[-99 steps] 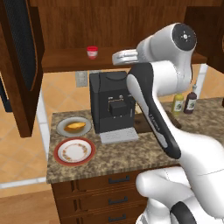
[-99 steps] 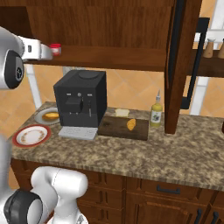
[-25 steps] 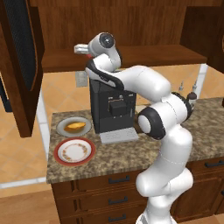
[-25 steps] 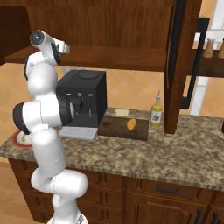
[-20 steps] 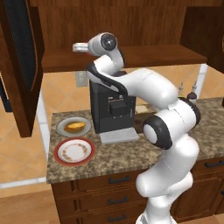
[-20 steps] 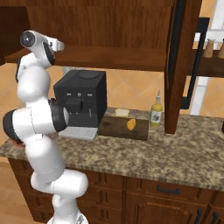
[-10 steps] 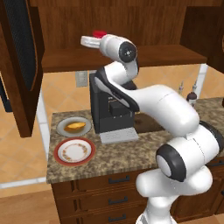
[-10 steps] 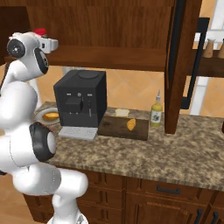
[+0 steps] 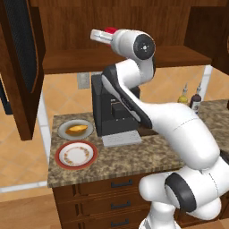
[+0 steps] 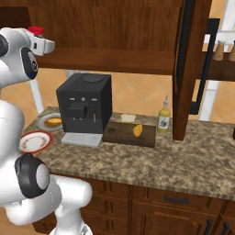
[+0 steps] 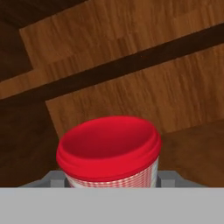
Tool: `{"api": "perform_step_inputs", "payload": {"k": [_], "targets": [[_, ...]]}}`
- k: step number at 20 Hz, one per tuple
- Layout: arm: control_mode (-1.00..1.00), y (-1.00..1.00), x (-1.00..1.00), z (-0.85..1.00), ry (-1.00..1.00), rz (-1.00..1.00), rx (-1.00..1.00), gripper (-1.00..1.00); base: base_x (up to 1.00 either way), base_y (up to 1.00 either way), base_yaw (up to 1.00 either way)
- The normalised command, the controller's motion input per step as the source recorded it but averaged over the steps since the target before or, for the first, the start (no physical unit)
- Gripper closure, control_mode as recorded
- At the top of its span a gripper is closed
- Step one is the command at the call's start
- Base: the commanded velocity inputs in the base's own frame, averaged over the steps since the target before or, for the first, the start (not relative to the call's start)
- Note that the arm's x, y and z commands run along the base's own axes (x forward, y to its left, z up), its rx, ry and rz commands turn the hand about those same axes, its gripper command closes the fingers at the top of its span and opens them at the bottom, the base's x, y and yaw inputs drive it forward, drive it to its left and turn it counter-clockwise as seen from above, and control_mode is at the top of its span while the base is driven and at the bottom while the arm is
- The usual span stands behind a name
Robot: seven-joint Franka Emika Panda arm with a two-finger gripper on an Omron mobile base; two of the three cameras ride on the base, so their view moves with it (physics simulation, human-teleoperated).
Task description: From the different types of pastries on the counter, select a croissant and place it on the cutting board. Then retrieve a jar of jam from the cabinet and place it alongside the croissant on the cutting board.
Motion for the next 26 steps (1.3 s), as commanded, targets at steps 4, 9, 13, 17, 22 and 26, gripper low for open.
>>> {"api": "perform_step_inputs", "payload": {"k": [4, 9, 13, 17, 22, 26], "targets": [[-1.0, -0.27, -0.98, 0.0, -0.02, -0.05, 0.01, 1.0, 0.0, 0.0, 0.0], [-1.0, -0.37, -1.0, 0.0, -0.09, -0.07, 0.05, 1.0, 0.0, 0.0, 0.0], [-1.0, -0.4, -0.99, 0.0, 0.0, -0.06, 0.08, 1.0, 0.0, 0.0, 0.0], [-1.0, -0.45, -0.94, 0.0, 0.04, -0.1, 0.1, 1.0, 0.0, 0.0, 0.0], [-1.0, -0.53, -0.99, 0.0, 0.23, -0.12, 0.14, 1.0, 0.0, 0.0, 0.0], [-1.0, -0.65, -1.0, 0.0, 0.26, -0.09, 0.15, 1.0, 0.0, 0.0, 0.0]]}}
